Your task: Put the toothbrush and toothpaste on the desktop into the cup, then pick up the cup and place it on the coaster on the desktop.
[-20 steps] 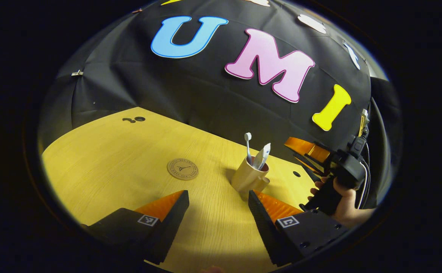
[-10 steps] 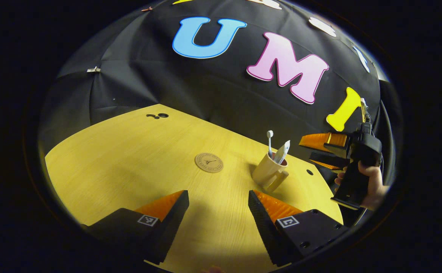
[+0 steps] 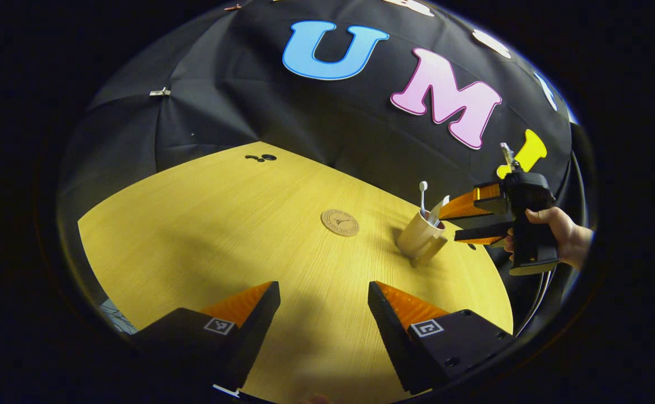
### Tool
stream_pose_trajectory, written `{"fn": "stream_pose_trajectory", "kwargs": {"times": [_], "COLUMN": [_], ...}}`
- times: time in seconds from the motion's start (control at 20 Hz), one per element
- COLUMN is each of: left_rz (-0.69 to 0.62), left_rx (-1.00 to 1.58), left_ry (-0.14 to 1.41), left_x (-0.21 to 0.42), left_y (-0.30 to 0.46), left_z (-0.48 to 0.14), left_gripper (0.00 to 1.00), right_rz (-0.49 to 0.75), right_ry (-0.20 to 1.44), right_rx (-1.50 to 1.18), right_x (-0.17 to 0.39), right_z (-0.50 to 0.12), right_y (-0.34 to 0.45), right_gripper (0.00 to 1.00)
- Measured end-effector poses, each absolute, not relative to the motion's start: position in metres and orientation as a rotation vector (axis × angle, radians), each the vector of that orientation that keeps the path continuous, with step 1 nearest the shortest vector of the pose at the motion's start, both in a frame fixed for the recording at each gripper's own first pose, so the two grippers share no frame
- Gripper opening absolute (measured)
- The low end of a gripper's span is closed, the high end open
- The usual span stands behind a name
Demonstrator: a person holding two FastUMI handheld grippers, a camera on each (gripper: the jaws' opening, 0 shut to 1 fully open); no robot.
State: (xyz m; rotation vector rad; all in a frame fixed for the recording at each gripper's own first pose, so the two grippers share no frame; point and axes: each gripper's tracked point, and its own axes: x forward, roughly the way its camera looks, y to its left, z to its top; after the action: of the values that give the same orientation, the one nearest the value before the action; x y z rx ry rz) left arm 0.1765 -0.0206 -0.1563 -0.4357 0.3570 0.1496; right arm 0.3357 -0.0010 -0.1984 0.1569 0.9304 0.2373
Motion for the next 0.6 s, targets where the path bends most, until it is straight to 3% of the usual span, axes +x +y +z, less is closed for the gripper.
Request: {"fn": "stream_pose_trajectory", "kwargs": {"times": [0.6], "left_rz": [0.166], "left_rx": [-0.466], "left_ry": [0.440], "left_x": [0.133], "left_y": [-0.002], "left_z": [-0.168], "left_gripper": [0.98], "right_rz": [0.109], "right_ry": [1.145], "right_rx": [0.004], "right_x": [0.348], "right_z": [-0.273], "right_y": [-0.006], "right_gripper": [0.98]}}
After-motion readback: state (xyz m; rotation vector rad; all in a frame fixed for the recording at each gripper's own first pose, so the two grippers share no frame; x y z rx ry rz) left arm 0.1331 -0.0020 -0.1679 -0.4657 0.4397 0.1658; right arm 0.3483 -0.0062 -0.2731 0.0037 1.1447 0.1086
